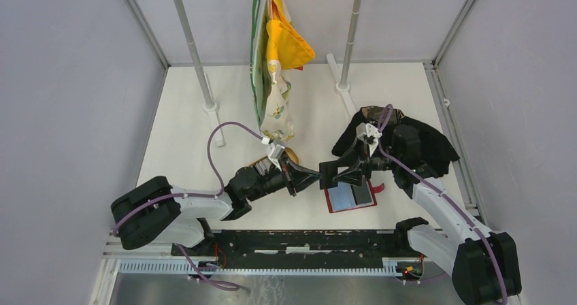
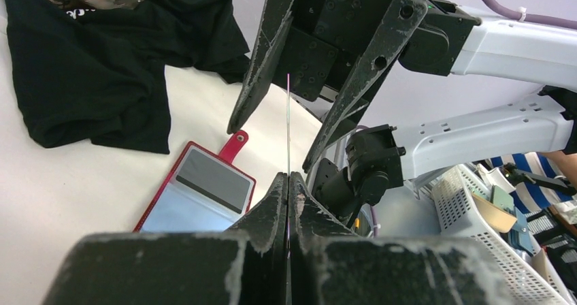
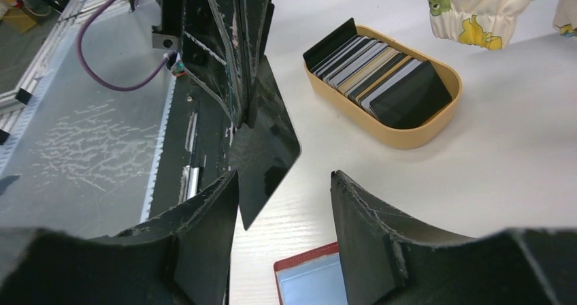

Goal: Put the credit cards into the card holder
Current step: Pick up the credit card from the storage box.

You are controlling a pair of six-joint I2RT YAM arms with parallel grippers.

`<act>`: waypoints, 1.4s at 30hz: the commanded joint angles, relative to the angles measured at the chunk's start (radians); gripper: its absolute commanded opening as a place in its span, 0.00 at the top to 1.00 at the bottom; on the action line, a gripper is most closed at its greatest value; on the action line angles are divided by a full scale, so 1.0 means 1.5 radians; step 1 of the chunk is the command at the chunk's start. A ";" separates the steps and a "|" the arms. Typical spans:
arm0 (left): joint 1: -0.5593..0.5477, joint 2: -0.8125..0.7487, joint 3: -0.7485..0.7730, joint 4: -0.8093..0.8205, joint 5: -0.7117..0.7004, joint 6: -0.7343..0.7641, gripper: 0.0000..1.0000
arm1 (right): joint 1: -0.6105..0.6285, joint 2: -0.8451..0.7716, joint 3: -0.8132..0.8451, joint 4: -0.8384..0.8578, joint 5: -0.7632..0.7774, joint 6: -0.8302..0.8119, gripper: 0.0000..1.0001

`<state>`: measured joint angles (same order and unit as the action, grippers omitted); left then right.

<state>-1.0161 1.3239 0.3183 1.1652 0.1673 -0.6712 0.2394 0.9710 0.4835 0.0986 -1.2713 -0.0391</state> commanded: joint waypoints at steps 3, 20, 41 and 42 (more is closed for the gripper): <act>-0.010 0.019 0.030 0.054 0.008 0.042 0.98 | -0.002 -0.002 0.016 0.055 -0.036 0.063 0.51; -0.016 -0.053 0.055 -0.180 0.057 0.163 0.47 | -0.055 -0.016 0.026 -0.138 -0.134 -0.163 1.00; -0.071 0.066 0.119 -0.153 0.052 0.289 0.41 | -0.054 -0.014 -0.009 -0.133 -0.174 -0.180 1.00; -0.070 0.069 0.123 -0.152 0.049 0.284 0.43 | -0.054 -0.014 -0.009 -0.134 -0.174 -0.181 1.00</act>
<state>-1.1206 1.4094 0.4431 0.8299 0.2630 -0.2775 0.1589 0.9478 0.4706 -0.1146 -1.4883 -0.2829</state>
